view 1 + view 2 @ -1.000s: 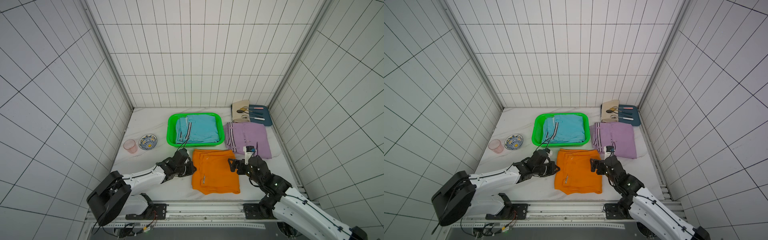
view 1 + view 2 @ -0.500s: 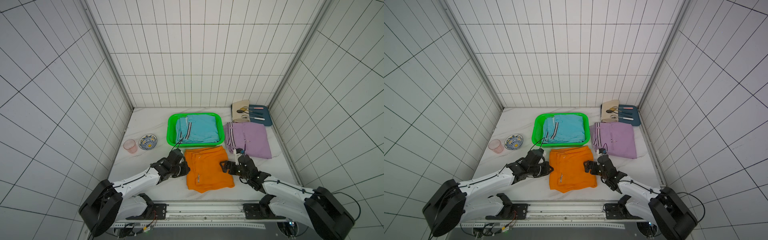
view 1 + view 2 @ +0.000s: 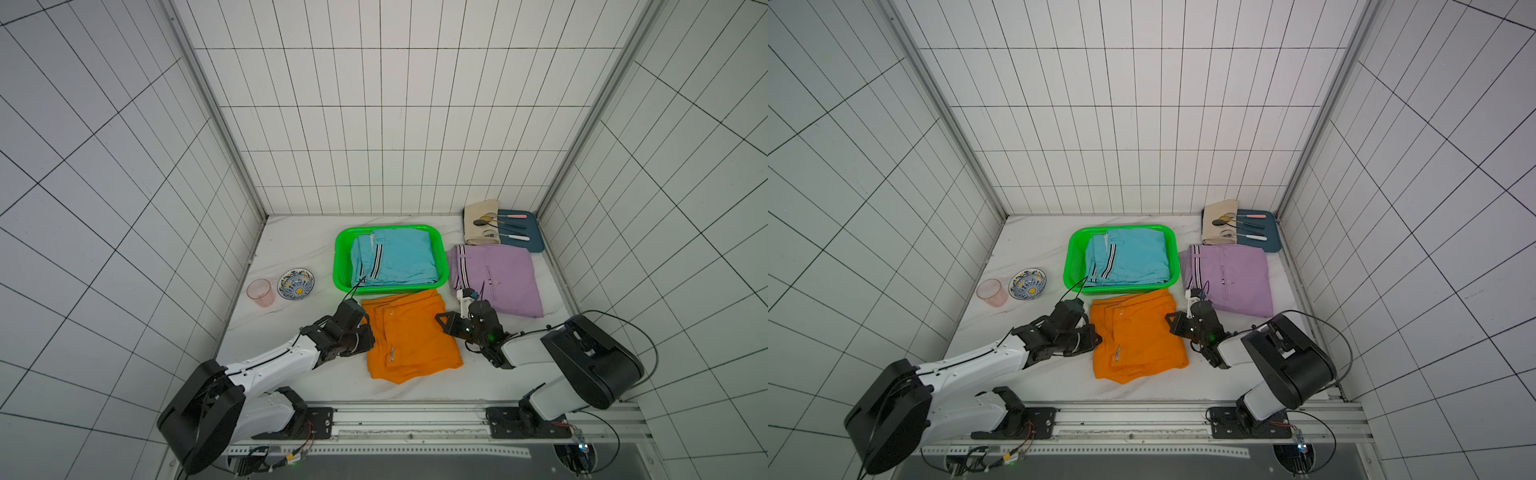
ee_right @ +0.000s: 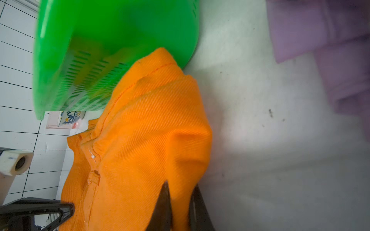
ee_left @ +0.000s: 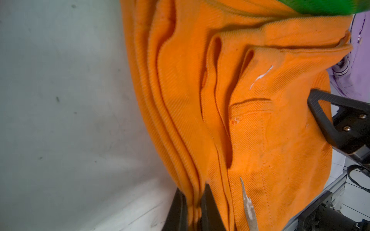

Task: Put the folded long pants in the basket
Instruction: Pick up the long pant at the center of the board.

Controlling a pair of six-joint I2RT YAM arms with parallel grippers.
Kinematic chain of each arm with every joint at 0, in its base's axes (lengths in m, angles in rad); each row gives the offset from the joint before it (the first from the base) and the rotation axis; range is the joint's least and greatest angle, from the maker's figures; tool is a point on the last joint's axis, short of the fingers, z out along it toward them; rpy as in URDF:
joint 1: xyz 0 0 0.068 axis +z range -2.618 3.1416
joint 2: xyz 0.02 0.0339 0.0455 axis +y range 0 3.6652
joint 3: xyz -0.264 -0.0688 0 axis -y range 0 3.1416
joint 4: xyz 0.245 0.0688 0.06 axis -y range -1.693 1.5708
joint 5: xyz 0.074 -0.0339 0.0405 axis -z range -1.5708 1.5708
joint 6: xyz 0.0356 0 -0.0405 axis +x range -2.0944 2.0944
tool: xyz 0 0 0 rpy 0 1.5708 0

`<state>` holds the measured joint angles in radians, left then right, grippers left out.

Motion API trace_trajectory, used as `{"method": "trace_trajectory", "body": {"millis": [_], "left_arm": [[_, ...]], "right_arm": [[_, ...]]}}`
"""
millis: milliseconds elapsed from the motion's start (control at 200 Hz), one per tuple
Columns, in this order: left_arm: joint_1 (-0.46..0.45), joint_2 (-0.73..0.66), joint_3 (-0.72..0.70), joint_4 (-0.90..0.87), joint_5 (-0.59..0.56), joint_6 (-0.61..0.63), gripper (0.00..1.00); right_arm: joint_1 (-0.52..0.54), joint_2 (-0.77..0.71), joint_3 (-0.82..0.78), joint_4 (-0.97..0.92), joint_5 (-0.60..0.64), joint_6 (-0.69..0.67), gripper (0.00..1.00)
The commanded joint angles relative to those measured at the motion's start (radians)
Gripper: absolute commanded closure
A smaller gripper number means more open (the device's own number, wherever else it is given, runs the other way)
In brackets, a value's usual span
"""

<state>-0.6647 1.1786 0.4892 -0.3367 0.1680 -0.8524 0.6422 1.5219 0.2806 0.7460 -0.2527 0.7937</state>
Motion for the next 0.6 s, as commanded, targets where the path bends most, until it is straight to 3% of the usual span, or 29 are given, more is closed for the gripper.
{"method": "trace_trajectory", "body": {"millis": [0,310,460,595], "left_arm": [[-0.001,-0.044,0.018,-0.024,-0.052,0.006,1.0],[-0.004,-0.287,0.089,-0.185,-0.052,-0.01,1.0],[-0.003,-0.391,0.198,-0.317,-0.084,-0.003,1.0],[-0.002,-0.447,0.267,-0.334,-0.102,-0.002,1.0]], "right_arm": [[0.057,-0.09,0.0,-0.164,-0.007,-0.01,1.0],[0.236,-0.459,0.072,-0.573,0.2,-0.073,1.0],[0.315,-0.631,0.18,-0.801,0.297,-0.111,1.0],[0.344,-0.773,0.294,-0.961,0.36,-0.15,1.0]]}}
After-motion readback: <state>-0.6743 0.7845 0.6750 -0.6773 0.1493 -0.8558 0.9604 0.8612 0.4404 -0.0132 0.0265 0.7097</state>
